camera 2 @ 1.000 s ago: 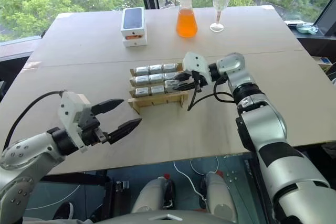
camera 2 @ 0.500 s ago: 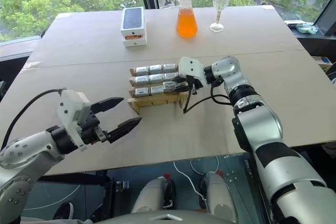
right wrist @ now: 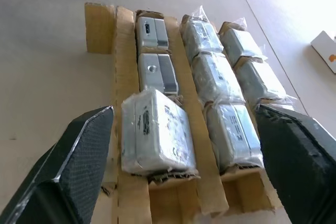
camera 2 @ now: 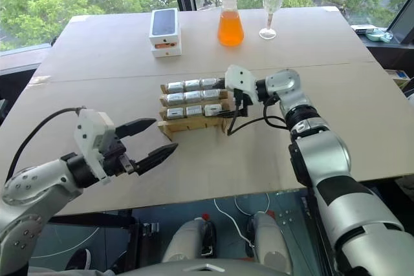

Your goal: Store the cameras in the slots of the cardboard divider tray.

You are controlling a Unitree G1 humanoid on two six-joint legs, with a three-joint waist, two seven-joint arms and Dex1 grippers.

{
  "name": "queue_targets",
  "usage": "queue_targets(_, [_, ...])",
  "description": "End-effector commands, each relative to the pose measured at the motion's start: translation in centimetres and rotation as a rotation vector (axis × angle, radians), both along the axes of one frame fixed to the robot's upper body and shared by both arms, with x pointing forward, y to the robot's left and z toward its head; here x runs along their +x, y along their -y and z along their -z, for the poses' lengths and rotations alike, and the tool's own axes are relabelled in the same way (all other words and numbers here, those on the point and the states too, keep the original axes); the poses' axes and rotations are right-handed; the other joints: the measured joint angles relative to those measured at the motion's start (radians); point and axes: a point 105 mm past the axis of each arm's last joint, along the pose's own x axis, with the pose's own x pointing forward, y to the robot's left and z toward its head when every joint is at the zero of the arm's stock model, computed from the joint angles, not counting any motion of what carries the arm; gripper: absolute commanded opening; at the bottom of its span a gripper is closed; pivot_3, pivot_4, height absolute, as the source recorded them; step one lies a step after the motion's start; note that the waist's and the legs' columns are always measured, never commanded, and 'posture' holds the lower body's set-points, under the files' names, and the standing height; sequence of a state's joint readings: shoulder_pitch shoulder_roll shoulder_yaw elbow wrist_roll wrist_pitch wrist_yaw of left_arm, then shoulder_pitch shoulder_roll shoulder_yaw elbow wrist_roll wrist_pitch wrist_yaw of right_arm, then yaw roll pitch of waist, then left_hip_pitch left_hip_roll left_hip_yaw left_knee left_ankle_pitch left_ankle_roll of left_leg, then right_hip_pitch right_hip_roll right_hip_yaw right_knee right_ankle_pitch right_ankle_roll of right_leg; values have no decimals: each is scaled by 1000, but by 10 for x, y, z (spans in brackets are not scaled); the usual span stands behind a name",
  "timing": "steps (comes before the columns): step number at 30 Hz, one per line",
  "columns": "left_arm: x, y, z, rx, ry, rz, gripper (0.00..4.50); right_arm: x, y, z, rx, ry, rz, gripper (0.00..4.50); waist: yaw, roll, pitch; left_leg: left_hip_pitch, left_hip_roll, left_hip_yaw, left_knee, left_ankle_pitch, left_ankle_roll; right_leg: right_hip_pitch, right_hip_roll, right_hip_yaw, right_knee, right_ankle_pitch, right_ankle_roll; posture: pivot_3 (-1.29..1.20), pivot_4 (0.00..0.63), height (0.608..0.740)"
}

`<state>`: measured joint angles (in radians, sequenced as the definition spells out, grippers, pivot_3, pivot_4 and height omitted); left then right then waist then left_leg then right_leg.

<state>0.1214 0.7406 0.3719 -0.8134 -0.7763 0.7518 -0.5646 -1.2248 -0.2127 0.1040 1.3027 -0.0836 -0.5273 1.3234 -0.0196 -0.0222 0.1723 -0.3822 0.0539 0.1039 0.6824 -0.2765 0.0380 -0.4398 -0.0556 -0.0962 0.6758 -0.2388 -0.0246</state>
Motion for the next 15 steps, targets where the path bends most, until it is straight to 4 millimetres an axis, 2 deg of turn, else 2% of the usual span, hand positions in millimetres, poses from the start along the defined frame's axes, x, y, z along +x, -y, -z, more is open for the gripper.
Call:
queue_targets(1, [1,4,-7,-3,36,27,4500,0,1,0,-54,87,-15,4309,0,0,0,0,0,0,0,0,0,0,0,0,0,0,0,0,150,740])
queue_targets(7, [3,4,-8,0,40,30,4500,4,-1,9,-106,135,24,4309,-2,0,0,0,0,0,0,0,0,0,0,0,0,0,0,0,150,740])
queue_targets(11, [2,4,-7,2,38,28,4500,4,-5,3,-30,89,32,4309,0,0,0,0,0,0,0,0,0,0,0,0,0,0,0,0,150,740])
queue_targets(12, [2,4,-7,2,38,27,4500,3,-5,1,-23,86,27,3794,-1,0,0,0,0,0,0,0,0,0,0,0,0,0,0,0,150,740])
queue_targets(15, [2,4,-7,1,38,28,4500,0,-4,-3,0,61,-1,2715,0,1,0,0,0,0,0,0,0,0,0,0,0,0,0,0,150,740])
